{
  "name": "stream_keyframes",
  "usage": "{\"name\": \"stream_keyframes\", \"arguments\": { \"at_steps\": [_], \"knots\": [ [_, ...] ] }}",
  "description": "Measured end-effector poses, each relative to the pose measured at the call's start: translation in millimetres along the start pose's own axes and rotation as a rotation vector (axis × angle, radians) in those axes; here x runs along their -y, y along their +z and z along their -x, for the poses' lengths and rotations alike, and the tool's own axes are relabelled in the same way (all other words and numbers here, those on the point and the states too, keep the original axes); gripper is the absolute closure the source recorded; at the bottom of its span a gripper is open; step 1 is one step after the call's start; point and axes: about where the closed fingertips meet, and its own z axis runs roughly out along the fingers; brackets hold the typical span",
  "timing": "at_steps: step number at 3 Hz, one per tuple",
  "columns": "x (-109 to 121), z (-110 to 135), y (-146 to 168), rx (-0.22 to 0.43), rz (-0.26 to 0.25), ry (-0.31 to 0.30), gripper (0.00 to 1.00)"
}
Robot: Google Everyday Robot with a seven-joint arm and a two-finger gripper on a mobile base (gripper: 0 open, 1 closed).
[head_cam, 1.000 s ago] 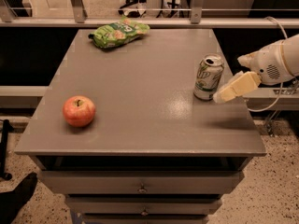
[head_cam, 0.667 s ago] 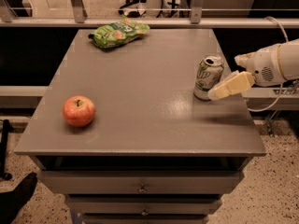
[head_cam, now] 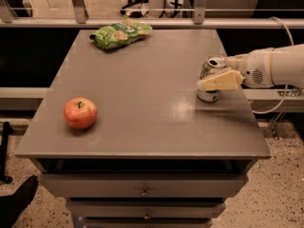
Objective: Move 7up can near apple
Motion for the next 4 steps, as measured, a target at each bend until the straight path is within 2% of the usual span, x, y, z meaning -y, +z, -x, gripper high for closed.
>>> {"name": "stream_keyframes", "arguments": {
  "at_steps": [1, 2, 3, 4],
  "knots": [
    [-5, 7, 4, 0.038, 0.012, 0.011, 0.47],
    [-12, 25, 0, 0.071, 0.032, 0.014, 0.7],
    [-17, 58, -19, 0.106, 0.053, 0.001, 0.93],
    [-18, 66, -23, 0.115, 0.057, -0.008, 1.0]
  ]
}}
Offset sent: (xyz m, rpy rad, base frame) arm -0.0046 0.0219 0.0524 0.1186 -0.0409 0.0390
